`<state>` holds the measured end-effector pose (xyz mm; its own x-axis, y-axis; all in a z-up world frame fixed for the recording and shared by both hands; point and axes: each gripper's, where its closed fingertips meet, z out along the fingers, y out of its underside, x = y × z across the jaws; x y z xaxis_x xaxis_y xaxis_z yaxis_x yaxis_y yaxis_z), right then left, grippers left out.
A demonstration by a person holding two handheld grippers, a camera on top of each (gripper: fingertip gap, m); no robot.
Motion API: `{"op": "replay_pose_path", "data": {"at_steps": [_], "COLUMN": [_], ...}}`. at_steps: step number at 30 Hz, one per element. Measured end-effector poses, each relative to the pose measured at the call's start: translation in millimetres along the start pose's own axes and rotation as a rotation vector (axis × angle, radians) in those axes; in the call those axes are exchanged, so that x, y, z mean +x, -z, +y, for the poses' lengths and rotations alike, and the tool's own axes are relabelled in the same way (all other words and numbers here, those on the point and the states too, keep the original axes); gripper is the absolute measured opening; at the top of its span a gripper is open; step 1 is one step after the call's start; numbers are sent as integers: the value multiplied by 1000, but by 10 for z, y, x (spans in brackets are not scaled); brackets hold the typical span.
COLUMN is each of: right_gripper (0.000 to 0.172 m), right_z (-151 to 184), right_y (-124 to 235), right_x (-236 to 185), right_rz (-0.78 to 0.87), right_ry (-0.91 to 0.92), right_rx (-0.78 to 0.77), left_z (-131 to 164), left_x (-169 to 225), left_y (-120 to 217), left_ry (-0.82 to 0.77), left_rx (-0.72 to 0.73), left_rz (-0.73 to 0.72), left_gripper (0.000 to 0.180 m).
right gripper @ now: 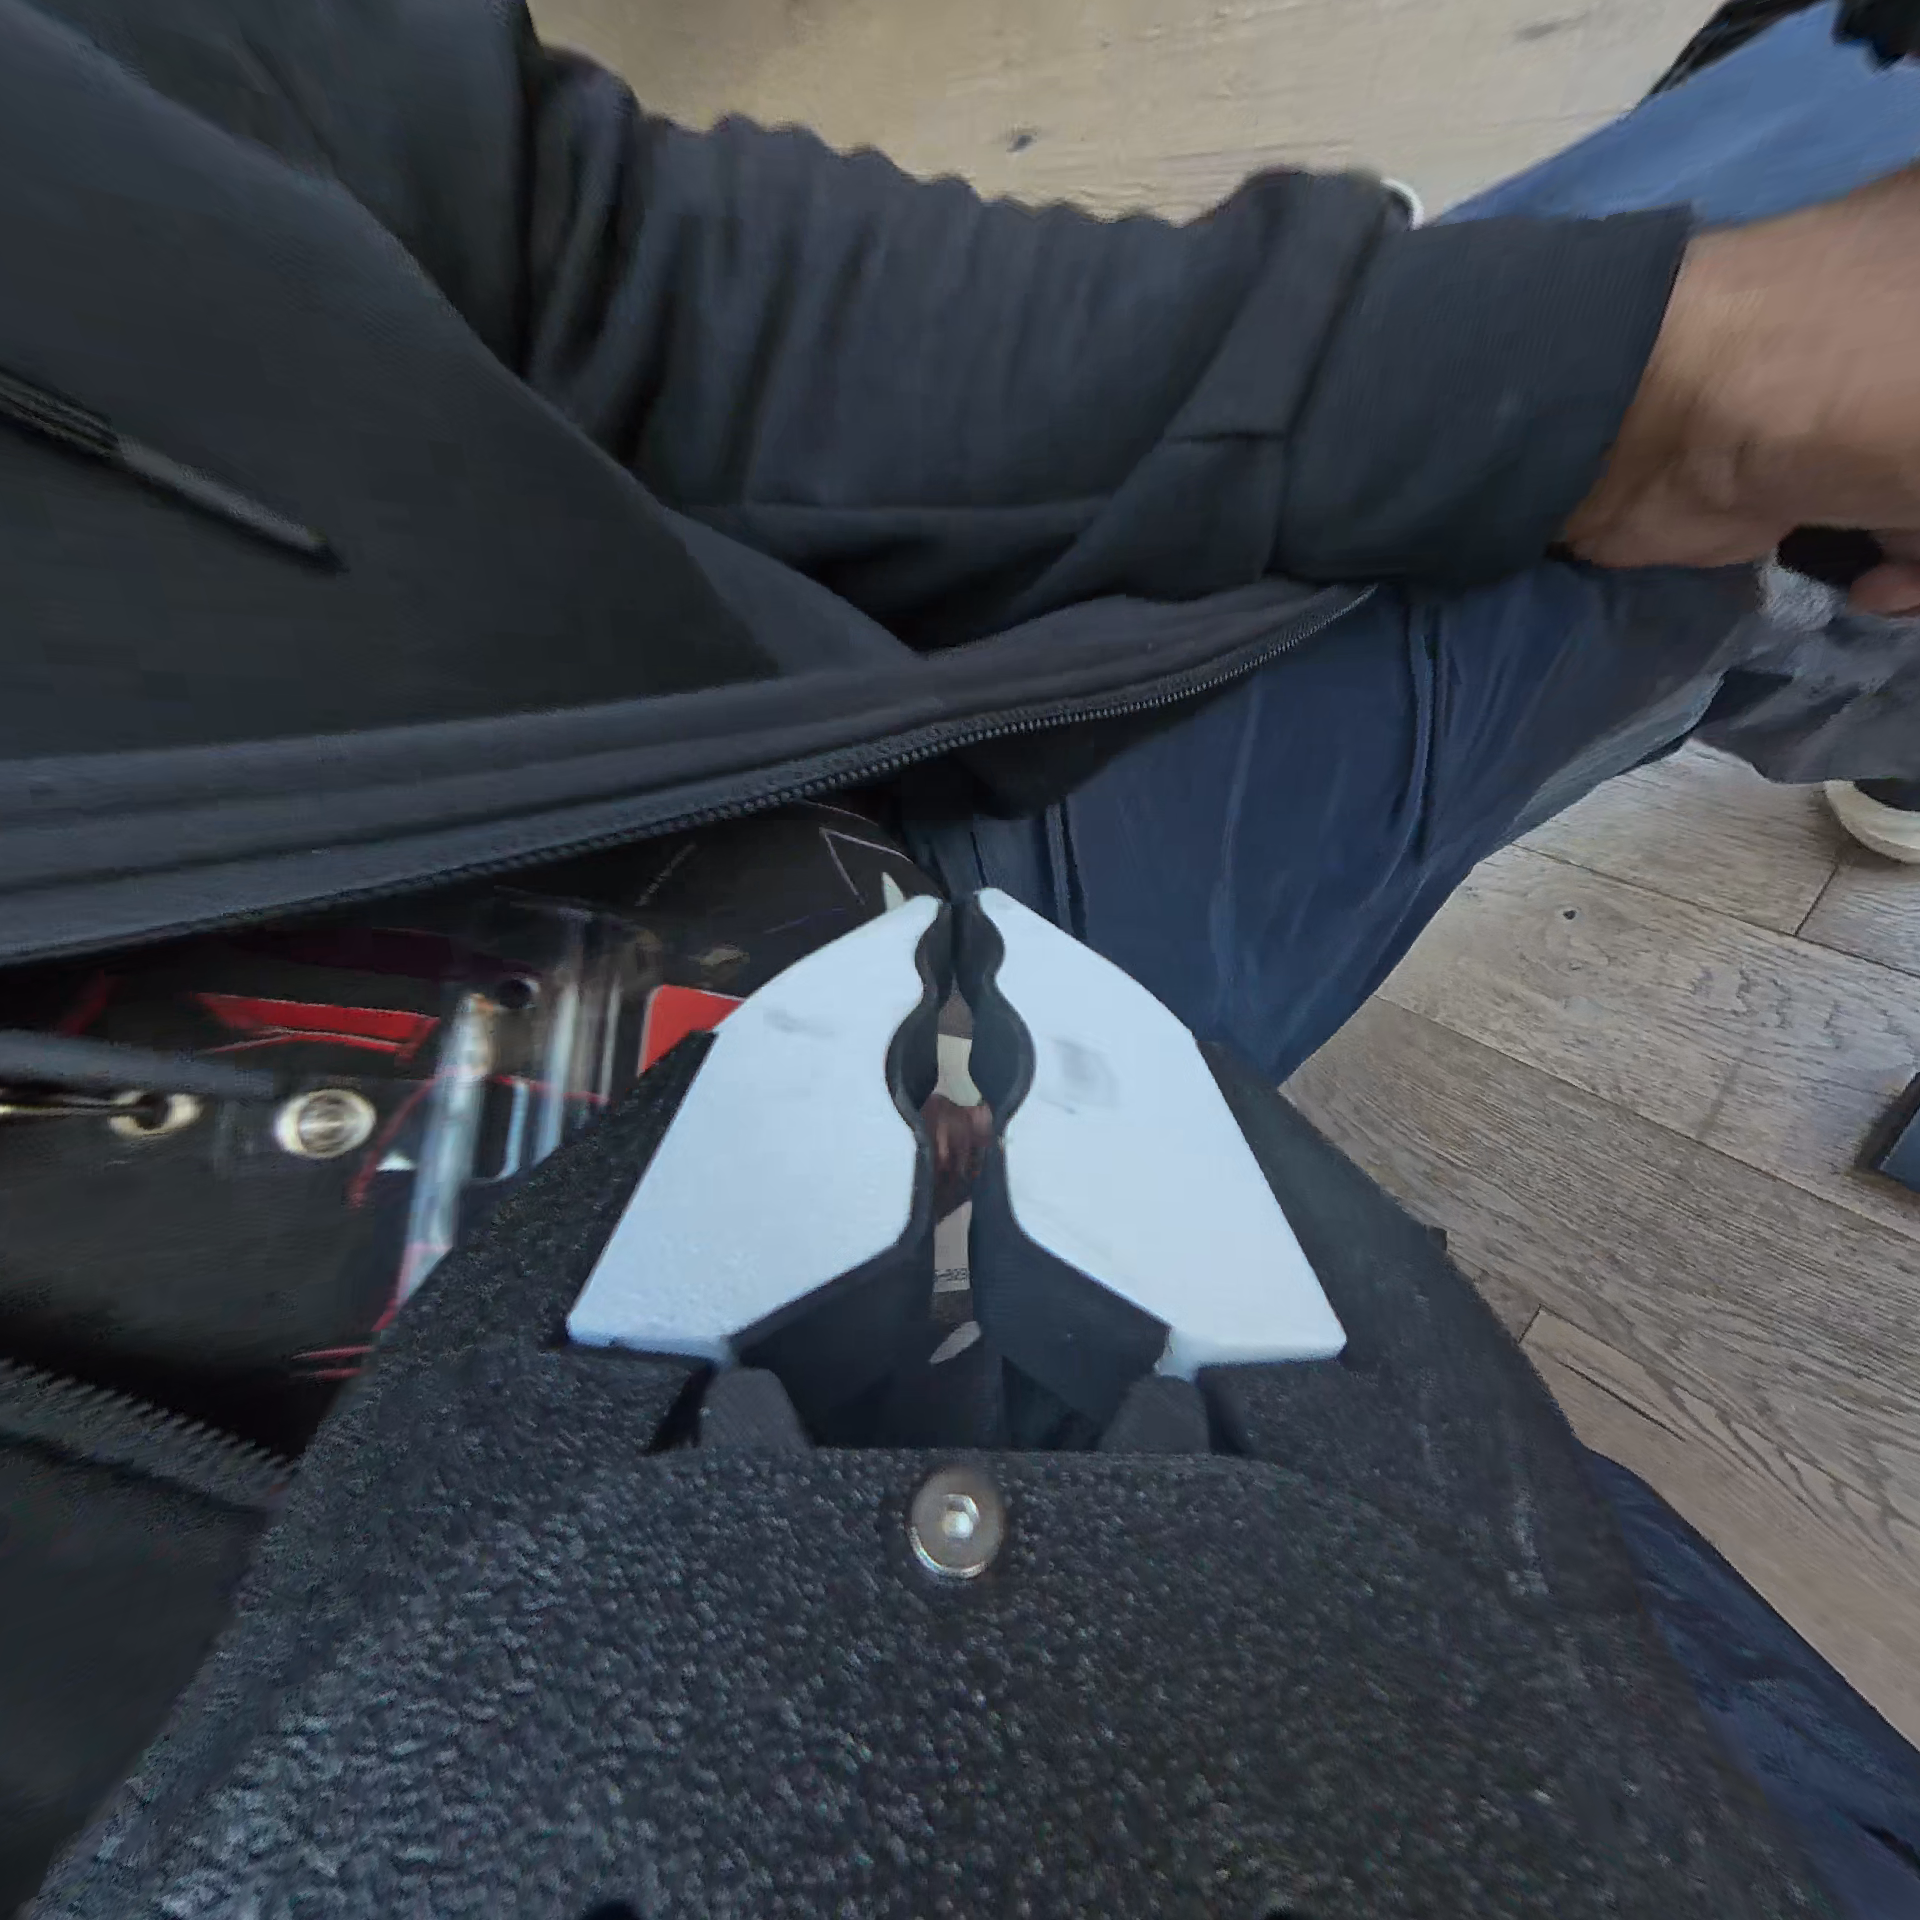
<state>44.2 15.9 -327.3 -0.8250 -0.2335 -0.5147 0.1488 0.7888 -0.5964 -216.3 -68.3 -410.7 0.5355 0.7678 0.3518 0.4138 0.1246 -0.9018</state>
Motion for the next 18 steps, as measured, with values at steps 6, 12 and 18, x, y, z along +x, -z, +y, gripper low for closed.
{"op": "replay_pose_path", "data": {"at_steps": [6,12,18], "right_gripper": [0,12,31], "right_z": [-57,166,192], "right_y": [750,1677,2170], "right_x": [-349,-45,299], "right_rz": [59,385,576], "right_ry": [102,181,276], "right_rx": [67,18,-3], "left_z": [60,71,-159], "left_x": [284,612,879], "left_y": [148,166,65], "left_ry": [-43,-68,-144], "left_rx": [74,78,52], "left_rz": [-61,-102,-124], "left_gripper": [0,0,0]}}
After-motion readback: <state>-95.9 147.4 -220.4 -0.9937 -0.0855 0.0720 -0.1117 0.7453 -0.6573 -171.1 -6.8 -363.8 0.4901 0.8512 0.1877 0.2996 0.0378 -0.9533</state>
